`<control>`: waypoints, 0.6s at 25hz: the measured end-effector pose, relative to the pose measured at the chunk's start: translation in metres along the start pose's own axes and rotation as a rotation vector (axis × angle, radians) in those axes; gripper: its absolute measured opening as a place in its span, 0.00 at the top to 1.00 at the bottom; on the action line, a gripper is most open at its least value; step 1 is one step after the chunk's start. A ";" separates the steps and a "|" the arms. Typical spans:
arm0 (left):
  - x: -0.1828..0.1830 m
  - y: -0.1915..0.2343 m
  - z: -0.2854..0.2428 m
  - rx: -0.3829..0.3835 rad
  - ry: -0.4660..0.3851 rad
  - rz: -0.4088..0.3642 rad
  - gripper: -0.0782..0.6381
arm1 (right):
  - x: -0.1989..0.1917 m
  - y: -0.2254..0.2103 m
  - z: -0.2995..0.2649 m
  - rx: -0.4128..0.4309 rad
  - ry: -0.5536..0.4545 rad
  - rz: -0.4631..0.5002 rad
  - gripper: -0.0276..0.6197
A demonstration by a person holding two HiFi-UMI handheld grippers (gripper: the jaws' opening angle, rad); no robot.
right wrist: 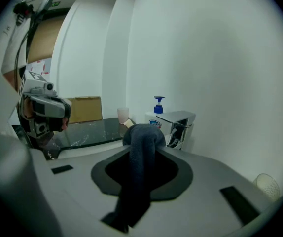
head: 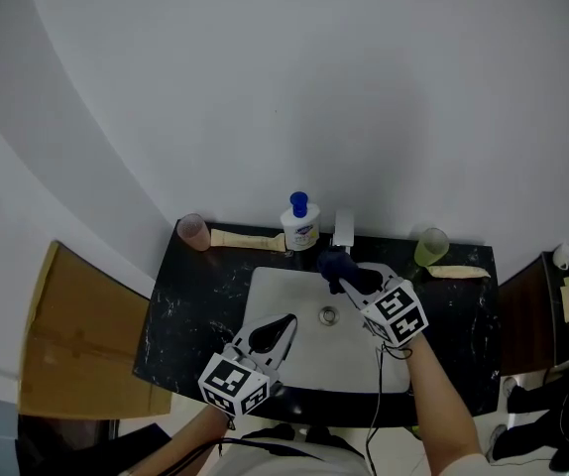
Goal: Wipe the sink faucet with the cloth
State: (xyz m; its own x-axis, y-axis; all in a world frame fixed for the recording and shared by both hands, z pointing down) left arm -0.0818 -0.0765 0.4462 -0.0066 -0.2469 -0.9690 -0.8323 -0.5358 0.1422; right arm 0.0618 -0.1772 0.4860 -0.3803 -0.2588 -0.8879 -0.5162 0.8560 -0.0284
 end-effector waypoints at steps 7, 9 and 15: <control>0.002 0.012 -0.004 0.025 0.003 0.006 0.89 | 0.009 -0.038 -0.014 -0.065 0.042 -0.049 0.83; 0.003 0.014 -0.006 0.028 0.006 0.009 0.89 | 0.013 -0.054 -0.019 -0.102 0.073 -0.035 0.83; 0.004 0.014 -0.005 0.028 0.005 0.007 0.89 | 0.017 -0.066 -0.022 -0.113 0.053 -0.051 0.83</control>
State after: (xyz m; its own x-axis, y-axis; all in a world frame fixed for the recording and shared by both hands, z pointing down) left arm -0.0905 -0.0887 0.4451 -0.0099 -0.2542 -0.9671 -0.8475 -0.5112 0.1430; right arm 0.0726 -0.2480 0.4825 -0.3897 -0.3270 -0.8609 -0.6185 0.7856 -0.0185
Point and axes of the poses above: the fingertips, and each gripper's own axes: z backward along the fingers, y to its left, x out of its top, the point moved 4 cm from there along z, backward along the fingers, and after that the axes turned 13 degrees about x, right-handed, at the moved point
